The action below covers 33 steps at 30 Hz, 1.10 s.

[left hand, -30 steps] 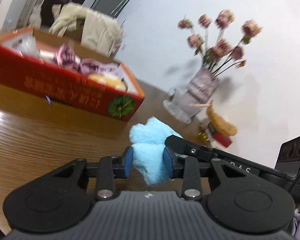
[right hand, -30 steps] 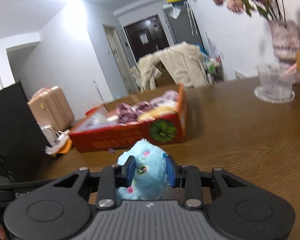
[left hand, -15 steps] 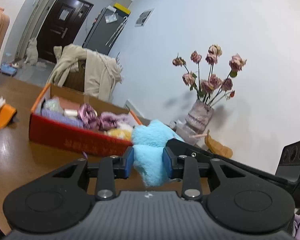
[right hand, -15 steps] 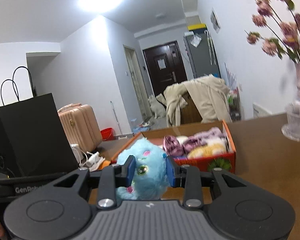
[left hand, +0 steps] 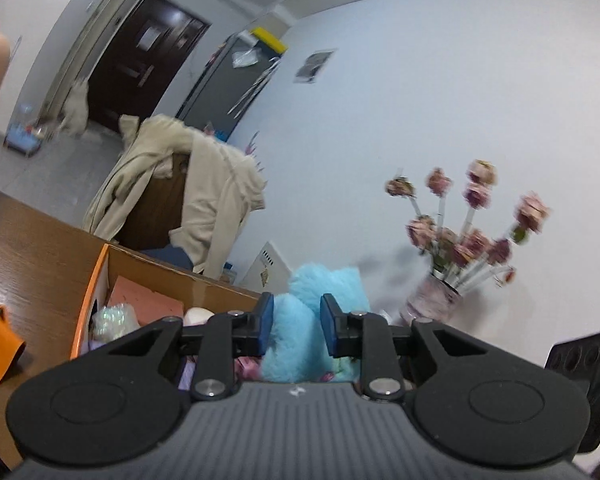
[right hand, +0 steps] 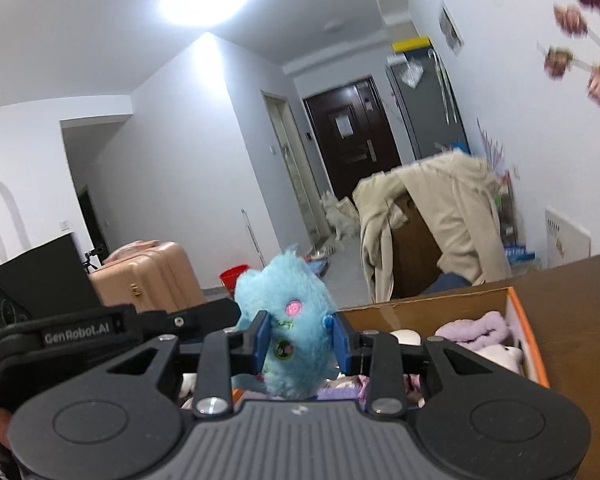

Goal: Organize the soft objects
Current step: 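Carry the light blue plush into the box with both tools and release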

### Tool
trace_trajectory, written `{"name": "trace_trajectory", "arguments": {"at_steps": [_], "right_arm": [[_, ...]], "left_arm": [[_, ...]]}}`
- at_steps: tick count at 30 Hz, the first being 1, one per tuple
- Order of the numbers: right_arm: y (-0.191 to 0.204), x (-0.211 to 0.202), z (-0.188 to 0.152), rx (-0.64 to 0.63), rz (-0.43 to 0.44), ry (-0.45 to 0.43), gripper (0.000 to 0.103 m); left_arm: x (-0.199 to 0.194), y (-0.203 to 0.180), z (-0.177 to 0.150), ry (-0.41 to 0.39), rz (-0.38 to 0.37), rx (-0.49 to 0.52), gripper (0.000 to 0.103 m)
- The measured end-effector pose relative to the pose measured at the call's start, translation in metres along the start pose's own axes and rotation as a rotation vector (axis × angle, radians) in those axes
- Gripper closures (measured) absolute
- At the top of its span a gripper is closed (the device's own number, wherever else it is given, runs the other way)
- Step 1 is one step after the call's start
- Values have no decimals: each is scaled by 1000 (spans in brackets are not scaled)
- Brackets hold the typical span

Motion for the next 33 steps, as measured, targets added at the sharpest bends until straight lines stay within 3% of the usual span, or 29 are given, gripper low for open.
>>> {"name": "trace_trajectory", "arguments": {"at_steps": [4,11,14,16,19,24,27,33], "right_arm": [[-25,46,9,10,-35,29,71],[-88,102,-10,66,-138,89,71],[-119,133,-19,97,-247,146,75],[-132,152,-31,76,-297,233,75],[-133,153,-35,52,-299,263,75],[-124,147,-41,6,-284,319,73],[-122,133,-27,16,-284,281,68],[-116,79,3,-36,-313,228,64]], "left_arm": [[53,24,9,54,32,-18,77],[135,59,-27,155,119,-72,77],[163,71,-39,233,186,-109,77],[164,69,-43,234,196,-39,77],[161,71,-56,285,238,49,77],[153,77,-66,307,281,78,76],[143,69,-59,292,293,102,74],[103,38,-32,260,320,214,59]]}}
Point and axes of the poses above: each gripper's, at about its wrist camera, not at the fingertips, and x roughly the way its jaws point, y to its left, z to its top, the point moved 9 cm from there along x, roughly the way its jaws point, and after that the axes turned 5 degrees about -z, right-handed, at the moved point
